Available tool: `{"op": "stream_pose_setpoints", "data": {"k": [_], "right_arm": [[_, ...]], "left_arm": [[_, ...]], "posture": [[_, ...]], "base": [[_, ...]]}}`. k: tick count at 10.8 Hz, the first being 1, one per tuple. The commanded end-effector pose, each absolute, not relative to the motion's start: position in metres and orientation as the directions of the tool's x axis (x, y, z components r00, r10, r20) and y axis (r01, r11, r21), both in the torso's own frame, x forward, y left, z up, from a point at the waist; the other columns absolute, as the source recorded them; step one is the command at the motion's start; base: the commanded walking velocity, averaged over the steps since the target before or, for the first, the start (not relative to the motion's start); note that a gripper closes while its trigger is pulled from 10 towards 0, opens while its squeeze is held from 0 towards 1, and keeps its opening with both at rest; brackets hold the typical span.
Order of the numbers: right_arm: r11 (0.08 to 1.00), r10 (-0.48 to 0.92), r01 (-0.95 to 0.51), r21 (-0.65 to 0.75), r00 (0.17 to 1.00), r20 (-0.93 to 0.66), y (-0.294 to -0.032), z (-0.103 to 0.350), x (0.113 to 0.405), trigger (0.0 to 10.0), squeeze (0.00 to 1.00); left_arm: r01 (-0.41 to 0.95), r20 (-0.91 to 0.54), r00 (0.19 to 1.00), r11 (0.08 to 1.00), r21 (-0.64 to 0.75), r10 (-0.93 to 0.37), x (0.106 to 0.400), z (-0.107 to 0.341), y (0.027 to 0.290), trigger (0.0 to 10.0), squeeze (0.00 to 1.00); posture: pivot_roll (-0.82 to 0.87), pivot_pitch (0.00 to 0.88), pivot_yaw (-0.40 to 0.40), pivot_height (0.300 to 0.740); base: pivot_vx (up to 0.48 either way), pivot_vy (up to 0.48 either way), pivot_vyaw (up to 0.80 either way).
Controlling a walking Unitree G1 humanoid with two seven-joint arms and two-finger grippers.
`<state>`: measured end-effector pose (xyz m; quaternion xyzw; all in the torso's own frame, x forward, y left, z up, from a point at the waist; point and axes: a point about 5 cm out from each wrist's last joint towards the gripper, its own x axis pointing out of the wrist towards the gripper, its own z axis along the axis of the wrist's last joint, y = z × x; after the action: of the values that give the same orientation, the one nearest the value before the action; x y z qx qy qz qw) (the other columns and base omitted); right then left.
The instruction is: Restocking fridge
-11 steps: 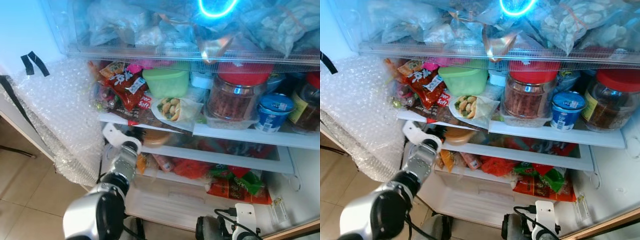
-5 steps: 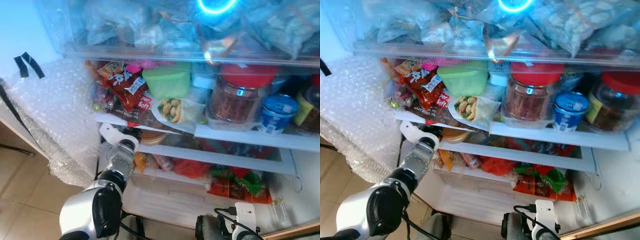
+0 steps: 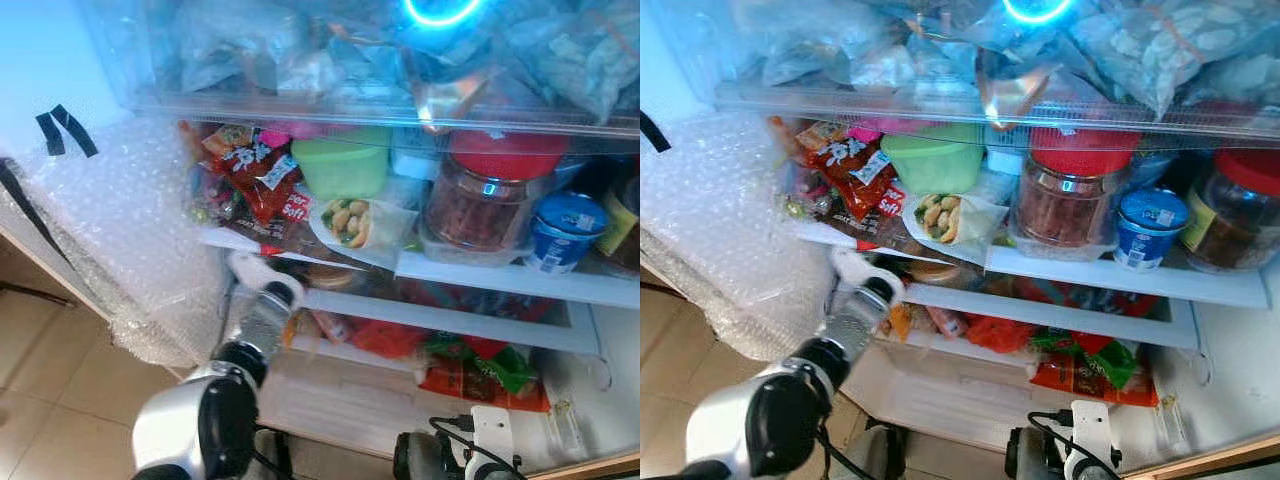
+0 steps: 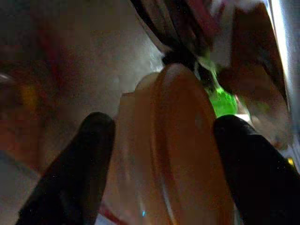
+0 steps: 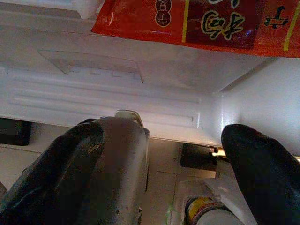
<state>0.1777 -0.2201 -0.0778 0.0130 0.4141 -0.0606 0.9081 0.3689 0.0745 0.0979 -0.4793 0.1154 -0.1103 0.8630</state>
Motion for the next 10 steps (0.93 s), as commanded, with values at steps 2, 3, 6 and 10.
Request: {"op": "stream_pose_setpoints", "data": {"k": [2, 3, 6, 10], "right_arm": [[0.993, -0.077, 0.115, -0.012, 0.581, -0.810, -0.212, -0.090, 0.156, 10.0, 0.00], [0.993, -0.076, 0.115, -0.010, 0.582, -0.810, -0.212, -0.090, 0.157, 10.0, 0.00], [0.993, -0.076, 0.117, -0.008, 0.585, -0.808, -0.212, -0.089, 0.158, 10.0, 0.00], [0.992, -0.077, 0.126, -0.003, 0.586, -0.807, -0.210, -0.089, 0.158, 10.0, 0.00]], "left_arm": [[0.123, -0.120, 0.914, 0.547, -0.828, -0.388, 0.358, 0.084, 0.068, 10.0, 0.00], [0.128, -0.134, 0.910, 0.572, -0.810, -0.393, 0.354, 0.078, 0.068, 10.0, 0.00], [0.224, -0.101, 0.882, 0.598, -0.770, -0.460, 0.351, 0.081, 0.060, 10.0, 0.00], [0.413, -0.077, 0.798, 0.636, -0.652, -0.598, 0.335, 0.078, 0.037, 10.0, 0.00]], "posture": [[-0.04, 0.081, 0.111, 0.632], [-0.04, 0.082, 0.111, 0.632], [-0.03, 0.089, 0.113, 0.632], [-0.03, 0.094, 0.123, 0.632]], "base": [[0.000, 0.000, 0.00], [0.000, 0.000, 0.00], [0.000, 0.000, 0.00], [0.000, 0.000, 0.00]]}}
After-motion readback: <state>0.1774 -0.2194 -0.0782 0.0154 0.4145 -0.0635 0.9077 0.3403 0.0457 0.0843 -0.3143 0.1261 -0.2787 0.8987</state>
